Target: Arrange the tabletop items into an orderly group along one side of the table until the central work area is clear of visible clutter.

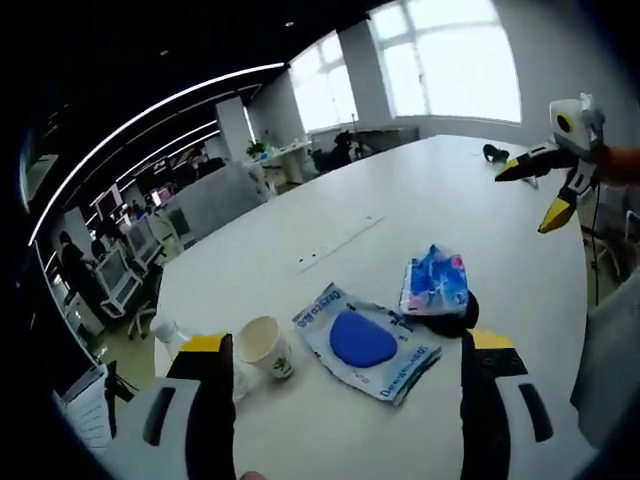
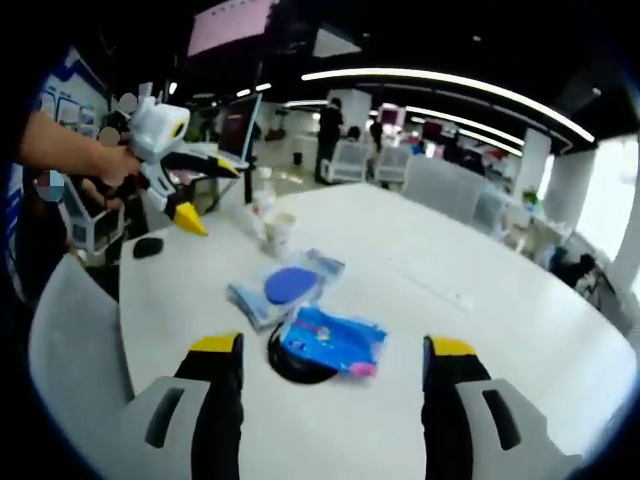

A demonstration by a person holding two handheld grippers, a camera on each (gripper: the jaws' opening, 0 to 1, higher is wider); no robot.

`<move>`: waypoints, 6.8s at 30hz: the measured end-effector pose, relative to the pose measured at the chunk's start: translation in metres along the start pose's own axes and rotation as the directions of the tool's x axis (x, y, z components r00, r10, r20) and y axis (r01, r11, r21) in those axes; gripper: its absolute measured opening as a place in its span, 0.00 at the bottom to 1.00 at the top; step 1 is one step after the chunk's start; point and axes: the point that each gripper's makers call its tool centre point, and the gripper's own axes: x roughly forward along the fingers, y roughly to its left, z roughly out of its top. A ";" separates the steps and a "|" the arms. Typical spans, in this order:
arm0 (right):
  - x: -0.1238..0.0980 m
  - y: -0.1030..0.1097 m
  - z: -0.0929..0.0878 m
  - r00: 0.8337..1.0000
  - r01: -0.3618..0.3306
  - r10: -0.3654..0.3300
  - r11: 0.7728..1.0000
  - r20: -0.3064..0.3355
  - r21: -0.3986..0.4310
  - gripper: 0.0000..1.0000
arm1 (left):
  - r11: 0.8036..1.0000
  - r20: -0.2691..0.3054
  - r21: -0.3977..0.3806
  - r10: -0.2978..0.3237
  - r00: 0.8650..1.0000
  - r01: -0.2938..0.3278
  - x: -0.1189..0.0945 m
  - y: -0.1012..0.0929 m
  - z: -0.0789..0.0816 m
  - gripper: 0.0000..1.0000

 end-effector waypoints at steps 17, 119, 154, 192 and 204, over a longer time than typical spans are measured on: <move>-0.007 -0.017 0.007 0.992 0.093 -0.100 0.992 -0.077 -0.087 0.64 | 0.998 0.017 0.015 -0.065 0.998 0.065 0.015 -0.012 0.002 0.90; 0.100 -0.066 -0.074 0.956 -0.223 0.222 0.975 -0.192 0.017 0.21 | 0.943 -0.116 -0.332 -0.057 0.992 0.016 0.121 -0.114 -0.019 0.53; 0.118 -0.052 -0.106 0.924 -0.257 0.297 0.949 -0.242 0.184 0.05 | 0.944 -0.243 -0.330 -0.110 0.964 0.024 0.142 -0.123 -0.047 0.24; 0.110 -0.056 -0.091 0.932 -0.245 0.288 0.948 -0.222 0.204 0.00 | 0.924 -0.236 -0.380 -0.136 0.962 0.038 0.149 -0.116 -0.041 0.02; 0.100 -0.078 -0.085 0.949 -0.198 0.243 0.955 -0.201 0.220 0.00 | 0.930 -0.209 -0.362 -0.152 0.966 0.068 0.163 -0.118 -0.019 0.02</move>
